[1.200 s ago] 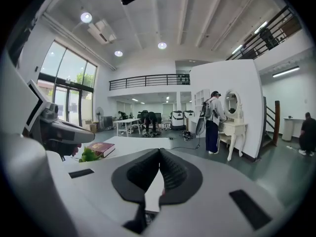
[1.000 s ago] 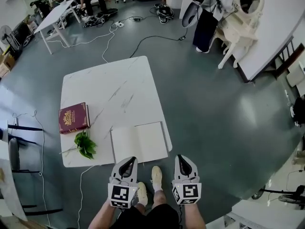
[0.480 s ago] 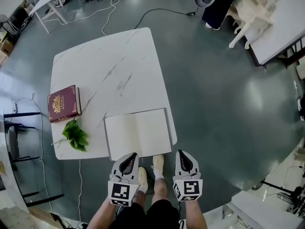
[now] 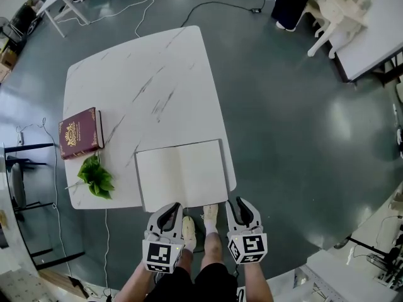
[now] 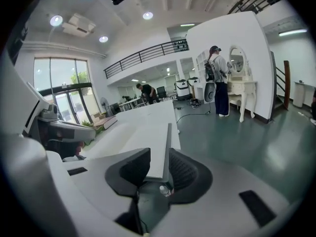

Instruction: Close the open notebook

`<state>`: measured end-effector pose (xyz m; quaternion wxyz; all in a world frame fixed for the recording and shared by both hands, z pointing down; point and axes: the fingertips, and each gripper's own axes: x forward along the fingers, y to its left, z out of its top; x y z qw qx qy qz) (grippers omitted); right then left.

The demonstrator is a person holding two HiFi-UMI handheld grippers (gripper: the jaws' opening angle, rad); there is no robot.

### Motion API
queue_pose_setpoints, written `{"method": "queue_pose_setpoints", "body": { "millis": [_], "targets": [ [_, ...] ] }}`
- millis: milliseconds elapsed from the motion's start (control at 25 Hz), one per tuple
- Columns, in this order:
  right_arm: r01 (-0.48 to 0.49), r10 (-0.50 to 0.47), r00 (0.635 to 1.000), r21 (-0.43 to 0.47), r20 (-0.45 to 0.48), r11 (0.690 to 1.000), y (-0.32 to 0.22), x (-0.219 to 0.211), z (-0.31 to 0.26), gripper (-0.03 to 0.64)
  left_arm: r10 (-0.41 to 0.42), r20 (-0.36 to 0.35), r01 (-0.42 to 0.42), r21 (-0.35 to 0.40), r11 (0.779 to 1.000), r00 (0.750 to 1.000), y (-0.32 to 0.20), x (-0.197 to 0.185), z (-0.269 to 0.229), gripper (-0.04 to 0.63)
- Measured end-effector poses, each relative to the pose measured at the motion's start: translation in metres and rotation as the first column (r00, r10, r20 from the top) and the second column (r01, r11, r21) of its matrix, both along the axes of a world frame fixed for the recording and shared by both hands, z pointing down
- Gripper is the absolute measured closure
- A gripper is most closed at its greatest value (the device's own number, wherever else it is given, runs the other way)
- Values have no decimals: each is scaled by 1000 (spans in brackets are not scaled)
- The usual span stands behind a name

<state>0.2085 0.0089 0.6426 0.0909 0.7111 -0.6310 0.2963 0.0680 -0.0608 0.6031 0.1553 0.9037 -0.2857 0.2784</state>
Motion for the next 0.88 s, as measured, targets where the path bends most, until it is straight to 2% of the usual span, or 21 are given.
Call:
{"method": "queue_pose_setpoints", "body": {
  "millis": [80, 240, 360, 880],
  "targets": [
    [-1, 2, 1000, -9, 26, 1000, -1, 0, 4, 477, -4, 6, 4, -5, 1000, 1000, 1, 0, 0, 571],
    [12, -7, 993, -40, 121, 999, -4, -1, 22, 393, -12, 17, 12, -8, 1000, 1000, 0, 0, 4, 571],
    [28, -17, 981, -58, 195, 998, -6, -3, 34, 363, -24, 22, 25, -13, 1000, 999, -2, -1, 7, 571],
    [75, -44, 959, -100, 281, 992, -7, -8, 56, 368, -59, 35, 60, -34, 998, 998, -1, 1, 21, 571]
  ]
}}
